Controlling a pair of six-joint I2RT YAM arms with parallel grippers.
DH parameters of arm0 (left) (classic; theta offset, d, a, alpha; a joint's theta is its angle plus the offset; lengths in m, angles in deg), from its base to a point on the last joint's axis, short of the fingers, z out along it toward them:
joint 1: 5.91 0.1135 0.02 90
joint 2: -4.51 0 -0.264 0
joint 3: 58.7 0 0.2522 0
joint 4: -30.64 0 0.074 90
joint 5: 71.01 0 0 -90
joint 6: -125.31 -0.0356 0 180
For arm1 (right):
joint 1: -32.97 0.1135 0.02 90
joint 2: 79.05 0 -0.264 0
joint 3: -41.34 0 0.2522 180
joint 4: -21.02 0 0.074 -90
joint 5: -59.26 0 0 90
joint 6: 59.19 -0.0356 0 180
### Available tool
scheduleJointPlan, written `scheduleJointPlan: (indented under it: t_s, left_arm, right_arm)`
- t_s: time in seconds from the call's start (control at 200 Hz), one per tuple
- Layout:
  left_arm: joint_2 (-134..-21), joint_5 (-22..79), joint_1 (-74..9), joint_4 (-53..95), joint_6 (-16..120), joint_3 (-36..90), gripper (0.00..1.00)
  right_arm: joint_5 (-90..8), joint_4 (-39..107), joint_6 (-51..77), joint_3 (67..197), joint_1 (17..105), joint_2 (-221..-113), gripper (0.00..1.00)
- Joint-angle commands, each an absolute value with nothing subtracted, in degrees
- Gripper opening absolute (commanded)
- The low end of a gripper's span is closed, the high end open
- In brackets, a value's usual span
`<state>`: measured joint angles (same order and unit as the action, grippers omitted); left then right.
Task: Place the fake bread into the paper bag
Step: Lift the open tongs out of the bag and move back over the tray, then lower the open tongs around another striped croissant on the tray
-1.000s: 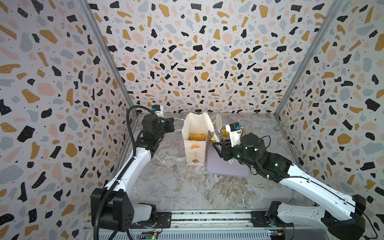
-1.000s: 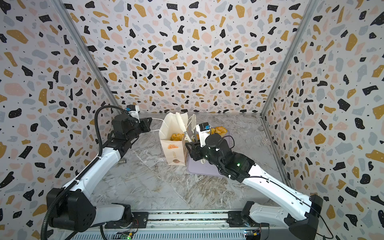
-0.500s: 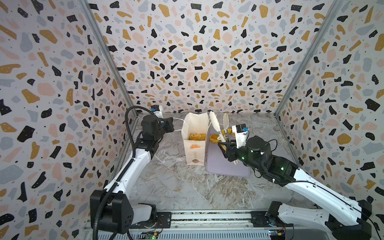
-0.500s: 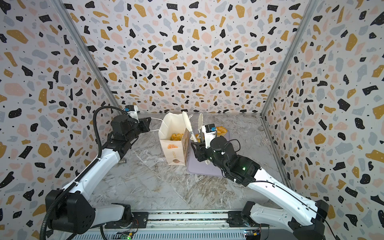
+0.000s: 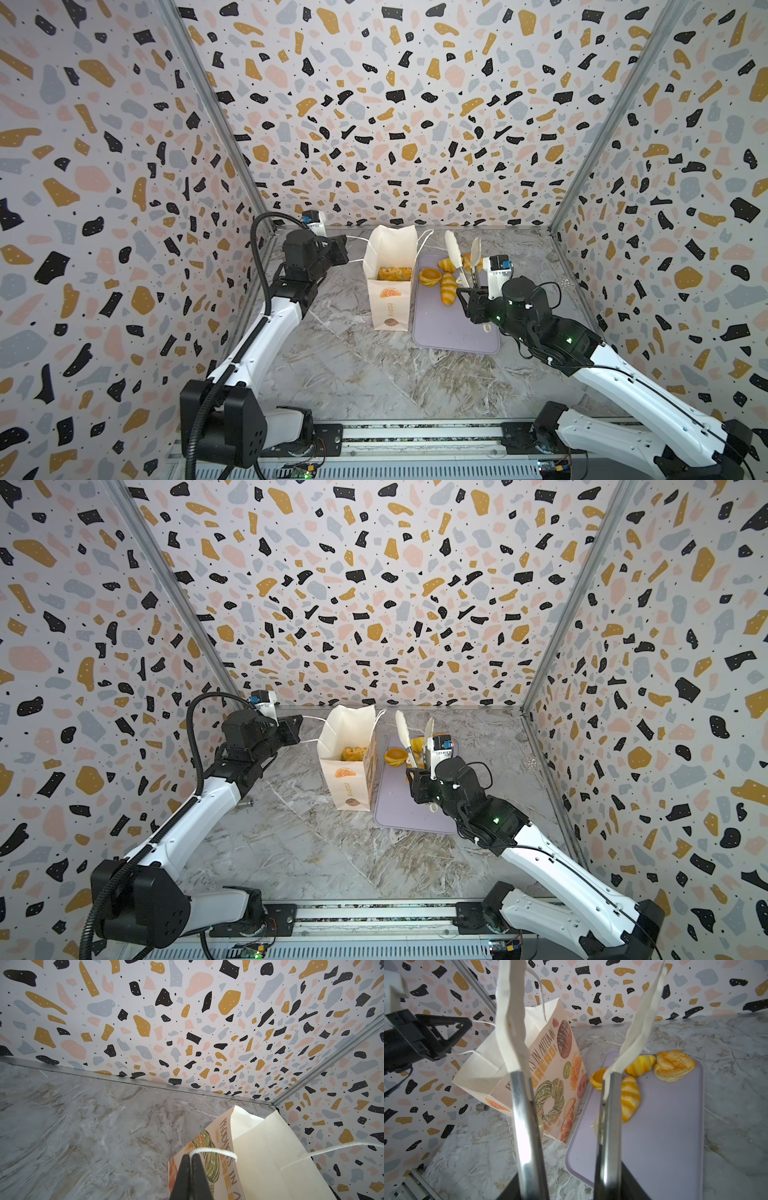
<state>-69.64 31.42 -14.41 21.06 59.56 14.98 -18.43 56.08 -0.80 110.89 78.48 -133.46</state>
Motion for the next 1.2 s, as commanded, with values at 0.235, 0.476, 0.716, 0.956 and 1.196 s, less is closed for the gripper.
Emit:
scheduleJointPlan:
  t_s: [0.235, 0.476, 0.716, 0.956, 1.196]
  left_arm:
    - [-69.5, 32.9, -14.8, 21.7, 59.5, 16.4, 0.00]
    - [-69.6, 32.8, -14.8, 21.6, 59.6, 16.4, 0.00]
    - [-69.8, 32.7, -14.8, 21.5, 59.7, 16.5, 0.00]
    - [-69.8, 32.6, -14.8, 21.4, 59.6, 16.5, 0.00]
    - [-70.0, 32.7, -14.8, 21.4, 59.7, 16.6, 0.00]
  right_arm:
    - [-19.9, 57.5, -2.3, 106.2, 75.3, -132.3, 0.51]
    - [-21.1, 57.7, -2.6, 102.9, 74.3, -134.7, 0.52]
    - [-21.6, 58.3, -2.8, 102.3, 74.1, -139.5, 0.52]
    - [-21.2, 58.6, -2.8, 102.6, 74.1, -143.0, 0.53]
    - [-21.4, 58.2, -2.3, 102.5, 74.1, -145.4, 0.53]
